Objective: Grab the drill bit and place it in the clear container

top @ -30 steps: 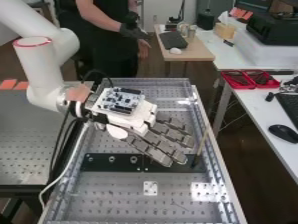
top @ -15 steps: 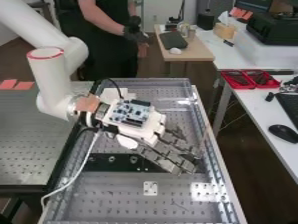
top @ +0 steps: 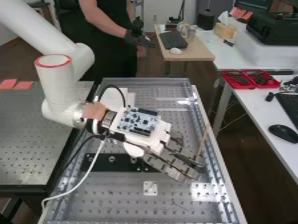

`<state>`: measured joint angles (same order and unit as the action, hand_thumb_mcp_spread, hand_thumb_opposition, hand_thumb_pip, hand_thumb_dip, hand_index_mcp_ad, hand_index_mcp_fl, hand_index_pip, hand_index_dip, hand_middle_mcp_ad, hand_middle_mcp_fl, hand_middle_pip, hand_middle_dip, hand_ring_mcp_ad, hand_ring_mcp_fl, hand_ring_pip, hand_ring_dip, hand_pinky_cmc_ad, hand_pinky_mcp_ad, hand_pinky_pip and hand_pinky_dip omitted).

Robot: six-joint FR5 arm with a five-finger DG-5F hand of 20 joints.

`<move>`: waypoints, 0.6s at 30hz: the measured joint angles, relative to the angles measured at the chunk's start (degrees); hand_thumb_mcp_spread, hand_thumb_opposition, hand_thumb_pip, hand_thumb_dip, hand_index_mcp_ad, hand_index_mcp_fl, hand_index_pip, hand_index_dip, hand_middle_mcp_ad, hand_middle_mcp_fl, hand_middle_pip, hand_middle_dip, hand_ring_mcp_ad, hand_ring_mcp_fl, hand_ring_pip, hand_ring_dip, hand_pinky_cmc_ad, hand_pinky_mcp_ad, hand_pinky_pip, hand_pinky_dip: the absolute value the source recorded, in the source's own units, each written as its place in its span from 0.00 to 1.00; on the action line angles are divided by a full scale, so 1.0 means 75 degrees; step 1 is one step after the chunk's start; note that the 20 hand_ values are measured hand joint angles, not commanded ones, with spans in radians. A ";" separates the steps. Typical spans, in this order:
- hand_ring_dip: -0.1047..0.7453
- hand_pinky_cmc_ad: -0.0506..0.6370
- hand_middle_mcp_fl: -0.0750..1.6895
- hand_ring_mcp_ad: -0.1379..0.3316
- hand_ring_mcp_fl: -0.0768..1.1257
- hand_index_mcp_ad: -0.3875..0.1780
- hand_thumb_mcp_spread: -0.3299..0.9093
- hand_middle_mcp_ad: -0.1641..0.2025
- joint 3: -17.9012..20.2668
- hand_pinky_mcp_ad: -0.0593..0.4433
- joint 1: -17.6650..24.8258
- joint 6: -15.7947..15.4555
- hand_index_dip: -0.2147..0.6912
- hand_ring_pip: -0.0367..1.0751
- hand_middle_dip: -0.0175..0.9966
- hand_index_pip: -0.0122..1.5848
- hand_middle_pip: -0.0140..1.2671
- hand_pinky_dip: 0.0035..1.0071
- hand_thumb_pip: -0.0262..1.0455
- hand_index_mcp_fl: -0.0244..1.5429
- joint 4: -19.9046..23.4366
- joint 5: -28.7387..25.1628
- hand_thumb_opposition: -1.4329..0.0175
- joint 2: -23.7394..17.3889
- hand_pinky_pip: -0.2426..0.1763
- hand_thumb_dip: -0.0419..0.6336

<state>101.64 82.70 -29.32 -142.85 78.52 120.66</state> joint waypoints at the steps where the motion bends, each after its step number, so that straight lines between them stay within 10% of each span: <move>1: 0.07 0.31 0.09 0.82 0.09 0.65 0.52 0.82 -0.0020 0.47 -0.0011 -0.0020 0.29 0.11 0.15 0.86 0.11 0.28 0.70 0.05 -0.0012 0.0026 0.39 0.0024 0.23 0.41; 18: 0.07 0.31 0.11 0.81 0.09 0.61 0.54 0.79 -0.0156 0.47 -0.0198 -0.0028 0.42 0.11 0.17 0.97 0.11 0.22 0.70 0.03 0.0064 0.0439 0.39 0.0236 0.27 0.43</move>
<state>100.47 81.21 -29.53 -142.37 81.81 122.43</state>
